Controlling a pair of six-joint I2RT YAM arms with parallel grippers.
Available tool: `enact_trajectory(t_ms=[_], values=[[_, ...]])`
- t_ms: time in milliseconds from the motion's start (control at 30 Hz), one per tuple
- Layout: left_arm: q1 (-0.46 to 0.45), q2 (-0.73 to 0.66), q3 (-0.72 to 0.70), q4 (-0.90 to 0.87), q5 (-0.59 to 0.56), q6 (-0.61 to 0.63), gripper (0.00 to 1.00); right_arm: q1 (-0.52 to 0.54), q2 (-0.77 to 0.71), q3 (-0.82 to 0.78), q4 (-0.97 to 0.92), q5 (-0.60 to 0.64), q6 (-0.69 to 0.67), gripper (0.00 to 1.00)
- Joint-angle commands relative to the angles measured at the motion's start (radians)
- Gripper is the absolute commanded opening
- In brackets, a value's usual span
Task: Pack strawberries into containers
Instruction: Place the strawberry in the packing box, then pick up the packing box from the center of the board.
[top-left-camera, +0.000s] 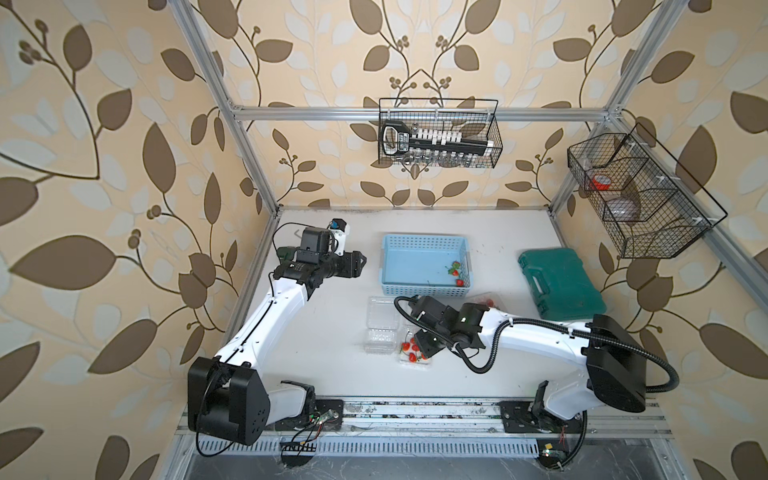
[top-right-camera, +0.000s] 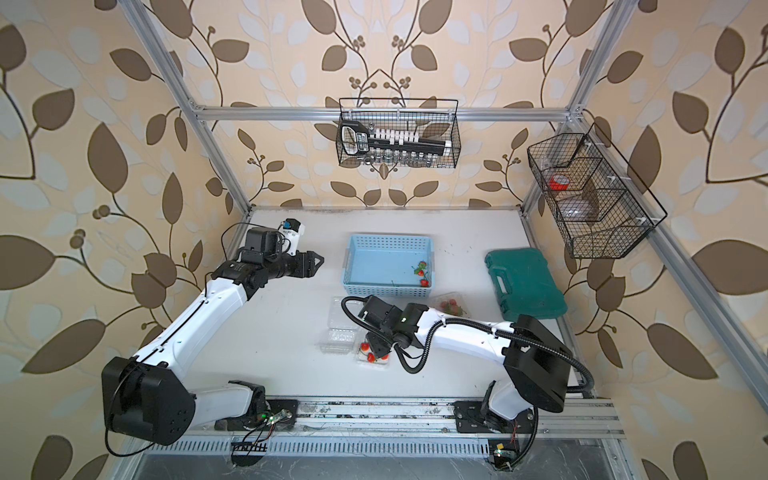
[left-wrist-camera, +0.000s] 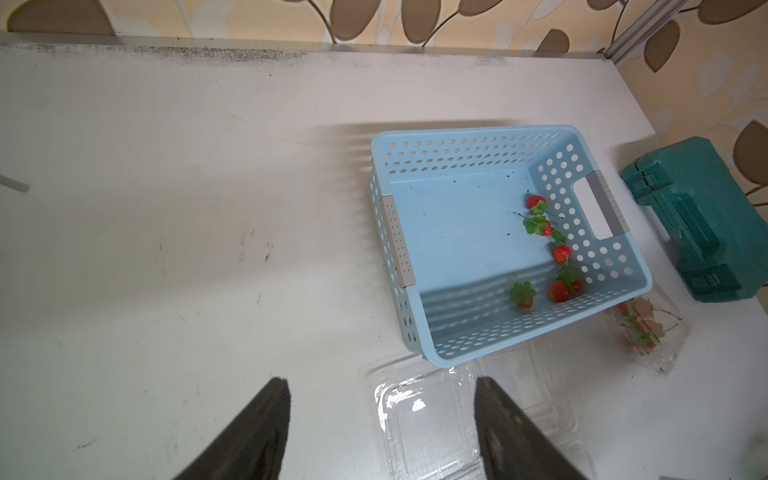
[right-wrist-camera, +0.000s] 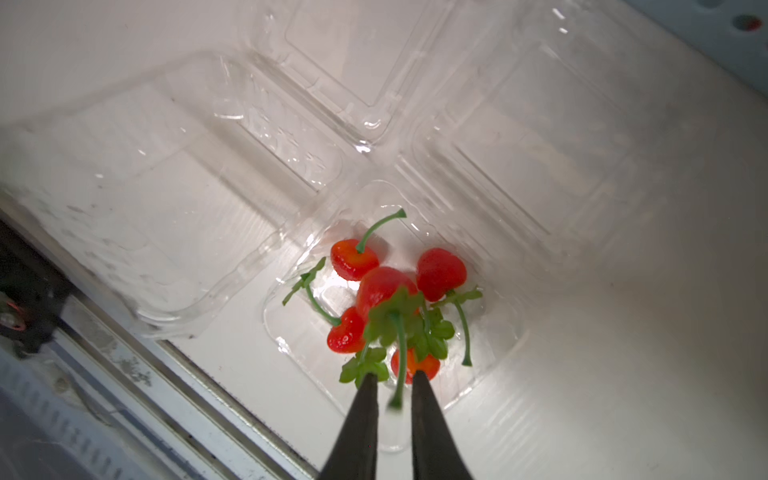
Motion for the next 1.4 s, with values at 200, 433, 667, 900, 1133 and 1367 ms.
enact_trajectory(t_ms=[200, 433, 667, 900, 1133, 1367], values=[[-0.006, -0.043, -0.005, 0.008, 0.004, 0.005, 0.72, -0.073, -0.035, -0.031, 0.005, 0.029, 0.096, 0.30], [-0.006, -0.039, -0.003, 0.010, 0.011, 0.005, 0.72, -0.134, -0.024, -0.055, -0.029, 0.004, 0.125, 0.30], [-0.006, -0.033, -0.002, 0.013, 0.015, 0.001, 0.72, -0.126, 0.012, -0.074, -0.011, -0.033, 0.159, 0.30], [-0.006, -0.052, -0.004, 0.012, 0.008, 0.005, 0.72, -0.104, 0.050, -0.080, -0.020, -0.012, 0.171, 0.30], [-0.006, -0.051, -0.005, 0.010, 0.011, 0.004, 0.72, -0.064, 0.093, -0.075, -0.026, -0.001, 0.194, 0.23], [-0.006, -0.051, -0.004, 0.011, 0.015, 0.000, 0.72, -0.058, 0.042, -0.072, -0.083, 0.024, 0.201, 0.07]])
